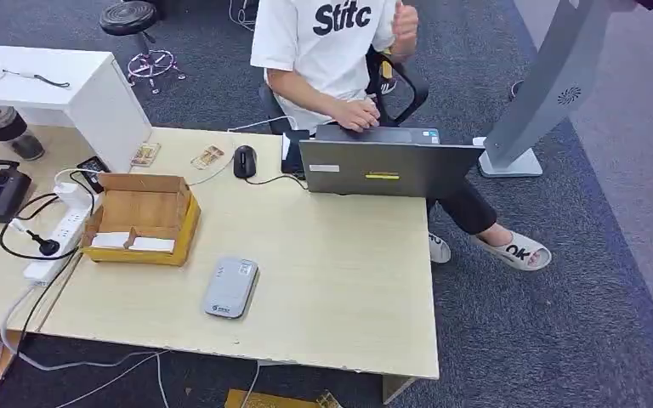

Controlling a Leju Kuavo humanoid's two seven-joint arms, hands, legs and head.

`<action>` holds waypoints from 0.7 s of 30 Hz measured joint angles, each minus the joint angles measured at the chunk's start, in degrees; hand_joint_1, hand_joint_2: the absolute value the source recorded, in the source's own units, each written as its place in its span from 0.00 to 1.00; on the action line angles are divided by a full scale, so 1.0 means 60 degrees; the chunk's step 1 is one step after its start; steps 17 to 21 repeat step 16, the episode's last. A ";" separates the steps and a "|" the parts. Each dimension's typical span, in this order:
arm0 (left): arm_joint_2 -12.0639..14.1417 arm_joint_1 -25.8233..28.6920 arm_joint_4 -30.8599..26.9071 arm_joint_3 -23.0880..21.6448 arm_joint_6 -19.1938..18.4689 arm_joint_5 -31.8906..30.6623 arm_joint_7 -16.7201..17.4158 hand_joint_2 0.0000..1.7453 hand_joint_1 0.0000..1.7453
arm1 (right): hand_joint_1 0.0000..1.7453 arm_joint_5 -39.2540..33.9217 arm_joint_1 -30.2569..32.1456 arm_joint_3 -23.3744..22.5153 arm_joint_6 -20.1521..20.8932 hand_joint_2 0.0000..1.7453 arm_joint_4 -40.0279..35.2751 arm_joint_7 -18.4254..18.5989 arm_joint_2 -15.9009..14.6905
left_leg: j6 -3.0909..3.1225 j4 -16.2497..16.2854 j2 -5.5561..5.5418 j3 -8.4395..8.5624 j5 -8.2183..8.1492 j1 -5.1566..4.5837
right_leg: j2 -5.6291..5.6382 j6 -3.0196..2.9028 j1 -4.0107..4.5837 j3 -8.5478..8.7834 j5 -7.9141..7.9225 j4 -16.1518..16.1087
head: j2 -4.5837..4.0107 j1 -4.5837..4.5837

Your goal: Pass the card to the sensor for recognition and then transmit it.

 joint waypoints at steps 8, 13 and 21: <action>-0.0036 -0.0018 0.0277 -0.0389 -0.0116 0.0080 0.0018 1.00 0.00 | 0.00 0.0011 0.0003 0.0146 -0.0004 0.00 0.0000 -0.0244 -0.0007 | -0.0002 -0.0001 -0.0001 0.0000 0.0001 0.0005 | -0.0001 -0.0001 0.0010 -0.0001 -0.0001 0.0002 | 0.0000 0.0000; -0.0051 -0.0019 0.0317 -0.0444 0.0186 0.0179 0.0427 1.00 0.00 | 0.00 0.0073 0.0007 0.0175 -0.0073 1.00 0.0000 -0.0240 -0.0007 | -0.0002 -0.0001 -0.0001 -0.0001 0.0001 0.0005 | -0.0001 -0.0001 0.0010 0.0000 -0.0001 0.0002 | 0.0000 0.0000; -0.0051 -0.0019 0.0338 -0.0444 0.0215 0.0236 0.0630 1.00 0.00 | 0.00 0.0178 0.0007 0.0193 -0.0077 1.00 0.0000 -0.0215 -0.0007 | -0.0002 -0.0001 -0.0001 0.0000 0.0001 0.0005 | -0.0001 -0.0001 0.0009 0.0000 -0.0001 0.0002 | 0.0000 0.0000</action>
